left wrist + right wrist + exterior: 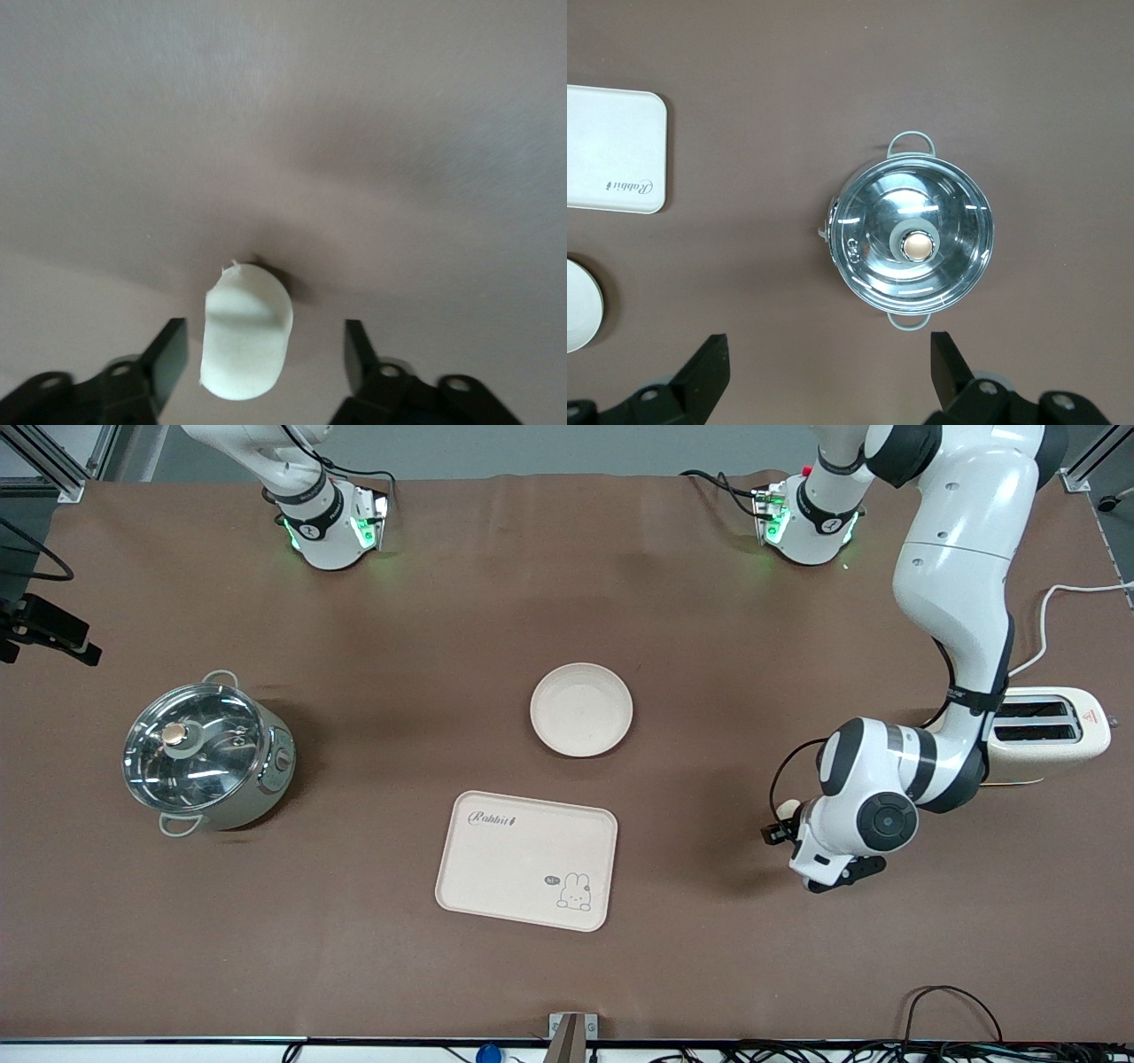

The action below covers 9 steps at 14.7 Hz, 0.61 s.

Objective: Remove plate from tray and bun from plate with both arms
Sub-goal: 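Lower the bun onto the table and open the left gripper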

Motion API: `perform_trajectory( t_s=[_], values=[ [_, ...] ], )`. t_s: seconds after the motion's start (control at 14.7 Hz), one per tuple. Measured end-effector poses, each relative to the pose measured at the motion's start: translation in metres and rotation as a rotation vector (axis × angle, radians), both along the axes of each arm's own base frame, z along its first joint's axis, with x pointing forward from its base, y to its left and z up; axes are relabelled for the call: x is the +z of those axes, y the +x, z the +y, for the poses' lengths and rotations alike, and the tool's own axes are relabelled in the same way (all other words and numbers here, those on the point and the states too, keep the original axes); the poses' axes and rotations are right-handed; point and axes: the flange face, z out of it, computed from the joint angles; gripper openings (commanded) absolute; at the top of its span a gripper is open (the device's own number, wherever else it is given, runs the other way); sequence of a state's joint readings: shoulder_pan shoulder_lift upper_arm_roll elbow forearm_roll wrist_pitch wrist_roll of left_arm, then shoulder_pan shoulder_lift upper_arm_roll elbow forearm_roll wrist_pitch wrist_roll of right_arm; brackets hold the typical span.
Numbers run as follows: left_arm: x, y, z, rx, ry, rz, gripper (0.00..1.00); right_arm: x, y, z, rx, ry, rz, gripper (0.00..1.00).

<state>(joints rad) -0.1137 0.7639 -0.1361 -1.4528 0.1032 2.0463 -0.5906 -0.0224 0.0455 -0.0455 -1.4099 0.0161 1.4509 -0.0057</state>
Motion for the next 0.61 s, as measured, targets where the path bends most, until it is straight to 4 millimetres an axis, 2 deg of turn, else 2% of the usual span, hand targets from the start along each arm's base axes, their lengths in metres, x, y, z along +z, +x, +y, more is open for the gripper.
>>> perform_trajectory(
  t_s=[0.2, 0.34, 0.48, 0.61],
  values=[
    [0.052, 0.008, -0.001, 0.001, -0.006, -0.064, 1.0, 0.0, 0.0, 0.0, -0.031, 0.0, 0.0, 1.0],
    [0.096, 0.009, 0.001, 0.0, -0.008, -0.107, 1.0, 0.0, 0.0, 0.0, -0.034, -0.002, -0.002, 1.0],
    [0.151, 0.004, 0.006, -0.022, -0.006, -0.139, 1.0, 0.001, 0.001, 0.001, -0.03, -0.018, -0.007, 1.0],
    [0.217, -0.009, 0.012, -0.1, -0.007, -0.163, 1.0, 0.002, 0.002, 0.008, -0.016, -0.036, -0.012, 1.0]
  ],
)
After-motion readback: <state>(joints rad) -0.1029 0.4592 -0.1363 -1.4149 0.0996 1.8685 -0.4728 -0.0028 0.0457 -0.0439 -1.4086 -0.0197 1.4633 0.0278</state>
